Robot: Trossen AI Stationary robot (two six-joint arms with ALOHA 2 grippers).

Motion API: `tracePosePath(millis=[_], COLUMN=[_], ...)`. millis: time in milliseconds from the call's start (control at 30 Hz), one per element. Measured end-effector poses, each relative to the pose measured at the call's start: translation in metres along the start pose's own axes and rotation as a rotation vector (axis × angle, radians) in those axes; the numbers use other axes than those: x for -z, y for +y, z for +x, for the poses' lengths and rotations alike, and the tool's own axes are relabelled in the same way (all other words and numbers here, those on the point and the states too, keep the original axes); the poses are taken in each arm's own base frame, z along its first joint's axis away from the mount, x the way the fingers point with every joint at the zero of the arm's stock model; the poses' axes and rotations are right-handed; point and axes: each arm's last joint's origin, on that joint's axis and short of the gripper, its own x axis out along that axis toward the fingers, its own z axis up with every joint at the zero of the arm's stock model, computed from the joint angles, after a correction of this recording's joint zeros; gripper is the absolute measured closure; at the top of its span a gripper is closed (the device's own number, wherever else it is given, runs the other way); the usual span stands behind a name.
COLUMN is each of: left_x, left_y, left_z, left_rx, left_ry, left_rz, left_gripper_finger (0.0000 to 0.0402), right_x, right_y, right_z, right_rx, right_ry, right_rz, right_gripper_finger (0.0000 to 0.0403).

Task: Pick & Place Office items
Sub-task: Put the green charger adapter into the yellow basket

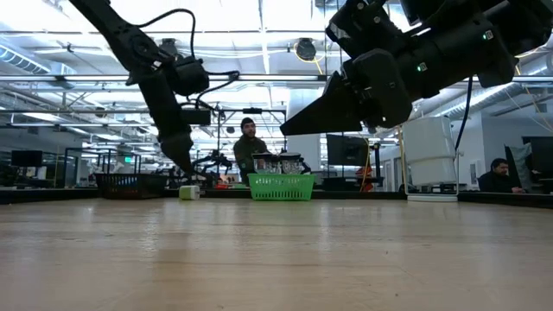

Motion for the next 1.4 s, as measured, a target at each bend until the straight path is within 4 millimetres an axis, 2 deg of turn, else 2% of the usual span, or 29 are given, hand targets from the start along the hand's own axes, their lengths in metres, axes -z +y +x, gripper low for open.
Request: tracePosePath(millis=[167, 400, 1000, 1133, 1400], left_x=[0.006, 0.011, 0.013, 0.015, 0.016], left_y=[-0.002, 0.001, -0.003, -0.004, -0.011], left_z=[0.017, 0.043, 0.044, 0.044, 0.042], left_rx=[0.100, 0.055, 0.135, 0.152, 0.209], left_ry=[0.032, 0.075, 0.077, 0.096, 0.106], left_rz=[0.072, 0.127, 0.088, 0.093, 0.128], left_gripper_finger=[0.0143, 0.0153, 0.0160, 0.0188, 0.0283], right_x=[0.001, 0.001, 0.000, 0.000, 0.000], right_y=[0.000, 0.000, 0.000, 0.000, -0.001], right_z=[0.000, 0.000, 0.000, 0.000, 0.000], right_rx=[0.000, 0.000, 0.001, 0.002, 0.002], right_ry=[0.007, 0.006, 0.000, 0.000, -0.001], right_rz=[-0.004, -0.017, -0.015, -0.015, -0.015], right_gripper_finger=[0.0402, 0.0402, 0.0401, 0.0401, 0.0401])
